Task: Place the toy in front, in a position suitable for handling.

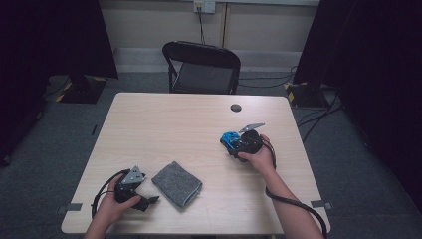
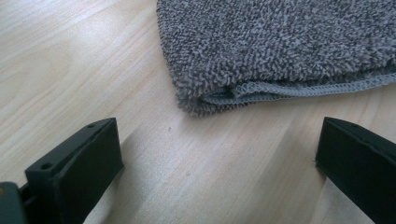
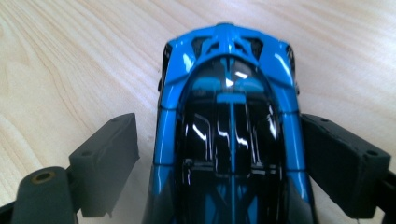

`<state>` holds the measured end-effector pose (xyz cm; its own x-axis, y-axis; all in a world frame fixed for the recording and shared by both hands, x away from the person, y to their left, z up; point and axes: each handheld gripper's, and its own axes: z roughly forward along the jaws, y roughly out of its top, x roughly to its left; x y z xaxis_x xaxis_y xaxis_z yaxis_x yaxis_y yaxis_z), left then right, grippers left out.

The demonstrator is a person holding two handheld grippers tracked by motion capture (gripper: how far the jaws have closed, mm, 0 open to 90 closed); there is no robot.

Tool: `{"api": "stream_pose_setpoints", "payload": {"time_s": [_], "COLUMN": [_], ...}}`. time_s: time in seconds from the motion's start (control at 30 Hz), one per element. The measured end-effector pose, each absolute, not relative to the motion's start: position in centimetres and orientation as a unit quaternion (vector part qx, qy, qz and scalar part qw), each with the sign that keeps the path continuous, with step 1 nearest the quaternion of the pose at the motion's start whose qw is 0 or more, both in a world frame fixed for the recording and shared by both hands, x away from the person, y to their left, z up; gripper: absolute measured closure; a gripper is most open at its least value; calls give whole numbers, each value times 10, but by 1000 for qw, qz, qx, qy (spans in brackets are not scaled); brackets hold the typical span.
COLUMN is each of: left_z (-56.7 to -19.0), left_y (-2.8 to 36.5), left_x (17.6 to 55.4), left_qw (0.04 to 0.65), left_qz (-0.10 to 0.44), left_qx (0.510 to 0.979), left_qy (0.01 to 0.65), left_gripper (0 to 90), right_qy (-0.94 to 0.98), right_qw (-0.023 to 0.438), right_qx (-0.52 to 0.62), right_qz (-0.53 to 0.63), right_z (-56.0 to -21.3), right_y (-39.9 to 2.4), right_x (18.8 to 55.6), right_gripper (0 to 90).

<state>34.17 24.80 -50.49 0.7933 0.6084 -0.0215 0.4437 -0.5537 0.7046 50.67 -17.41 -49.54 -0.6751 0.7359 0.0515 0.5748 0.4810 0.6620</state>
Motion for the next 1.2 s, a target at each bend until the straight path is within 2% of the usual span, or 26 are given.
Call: {"api": "stream_pose_setpoints", "payload": {"time_s": [0.2, 0.43, 0.6, 0.77, 0.9, 1.2], "left_z": [-505, -505, -505, -505, -505, -505], "left_y": [248, 248, 248, 248, 248, 248], "left_x": [342, 342, 342, 342, 342, 342], "left_qw": [364, 364, 364, 364, 364, 364], "left_qz": [113, 112, 113, 113, 113, 112], "left_qx": [874, 874, 874, 874, 874, 875], "left_qy": [300, 300, 300, 300, 300, 299], "left_gripper": [0, 0, 0, 0, 0, 0], "right_qy": [853, 851, 856, 859, 862, 860], "right_qw": [142, 143, 137, 135, 133, 137], "right_qx": [377, 377, 378, 373, 376, 374], "right_qz": [331, 335, 324, 323, 313, 318], "right_z": [-500, -499, -497, -496, -493, -477], "right_y": [-172, -175, -177, -177, -176, -171], "right_x": [506, 505, 505, 504, 505, 512], "right_gripper": [144, 230, 198, 229, 183, 143]}}
